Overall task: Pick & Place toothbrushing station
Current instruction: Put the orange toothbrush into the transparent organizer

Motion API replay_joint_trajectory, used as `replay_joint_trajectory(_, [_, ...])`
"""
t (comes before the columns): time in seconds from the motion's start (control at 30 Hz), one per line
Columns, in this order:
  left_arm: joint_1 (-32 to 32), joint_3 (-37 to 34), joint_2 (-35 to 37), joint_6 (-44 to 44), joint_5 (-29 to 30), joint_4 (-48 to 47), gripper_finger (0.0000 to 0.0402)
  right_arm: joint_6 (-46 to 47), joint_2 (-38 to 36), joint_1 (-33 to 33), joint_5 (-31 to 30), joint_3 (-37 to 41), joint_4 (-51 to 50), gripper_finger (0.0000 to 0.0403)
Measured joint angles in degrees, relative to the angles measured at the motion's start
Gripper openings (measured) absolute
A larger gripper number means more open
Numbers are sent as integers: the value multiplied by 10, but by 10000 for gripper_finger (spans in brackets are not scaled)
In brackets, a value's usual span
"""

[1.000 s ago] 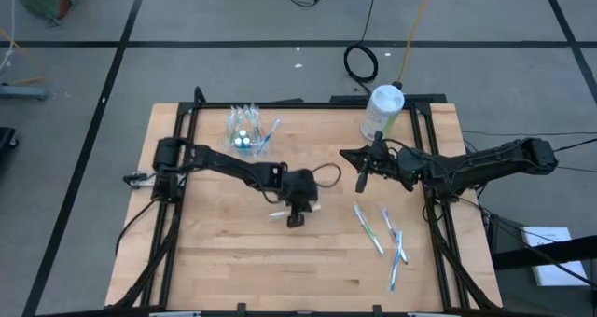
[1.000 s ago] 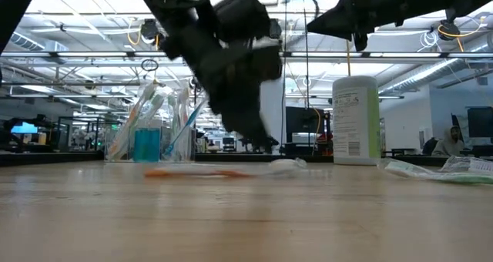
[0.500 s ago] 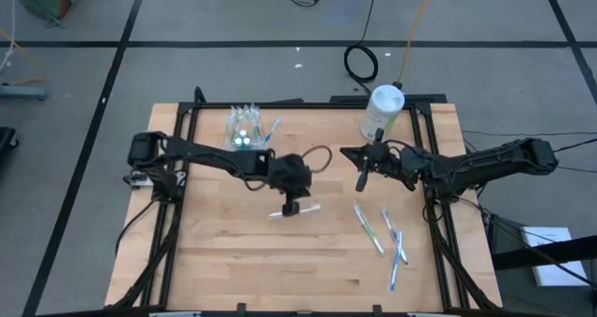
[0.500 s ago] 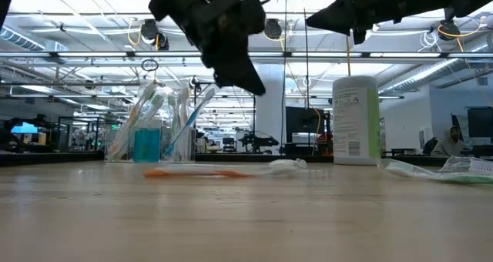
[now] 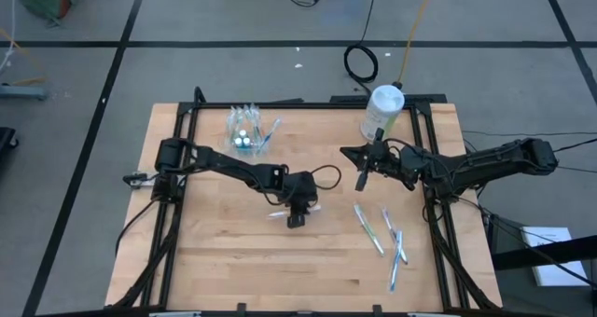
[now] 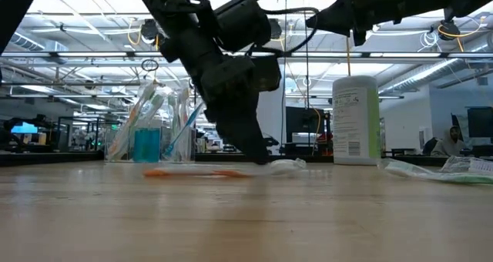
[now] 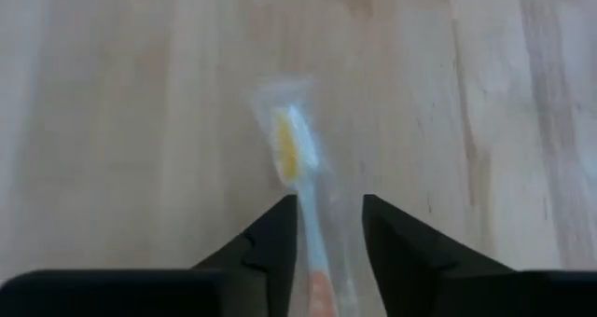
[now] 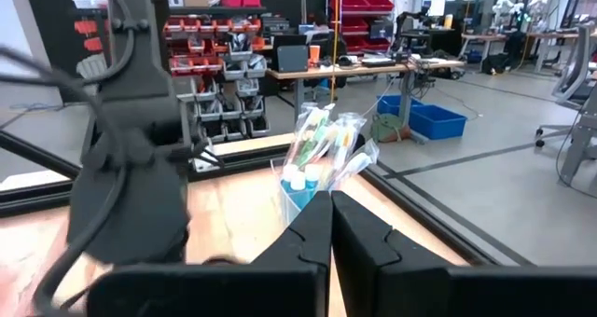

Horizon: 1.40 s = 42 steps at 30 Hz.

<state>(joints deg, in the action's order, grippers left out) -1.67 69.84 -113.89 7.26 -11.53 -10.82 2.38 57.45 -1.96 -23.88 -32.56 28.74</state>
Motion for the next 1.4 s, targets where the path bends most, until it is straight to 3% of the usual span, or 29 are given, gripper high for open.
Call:
replay_joint_trajectory(0.13, [-4, 0, -24, 6, -3, 23, 150, 0, 0, 0, 1, 0, -5, 0])
replay_joint_trajectory(0.23, [1, 1, -31, 8, -4, 26, 145, 0, 0, 0, 1, 0, -4, 0])
replay_joint_trajectory(0.5, [24, -2, 3, -2, 12, 9, 13, -1, 0, 0, 0, 0, -3, 0])
replay_joint_trajectory(0.63, [40, -1, 46, -8, 8, -12, 13, -1, 0, 0, 0, 0, -3, 0])
replay_joint_trajectory(0.8, [59, -1, 162, -41, -1, -98, 5, -1, 0, 0, 0, 0, -3, 0])
replay_joint_trajectory(1.1, [99, -2, 439, -90, 101, -162, 4, -1, 0, 0, 0, 0, -3, 0])
replay_joint_trajectory(1.27, [113, -89, 563, -101, 202, -93, 4, -1, 0, 0, 0, 0, -3, 0])
replay_joint_trajectory(1.4, [130, -257, 641, -107, 250, 102, 3, -1, 0, 0, 0, 0, -3, 0])
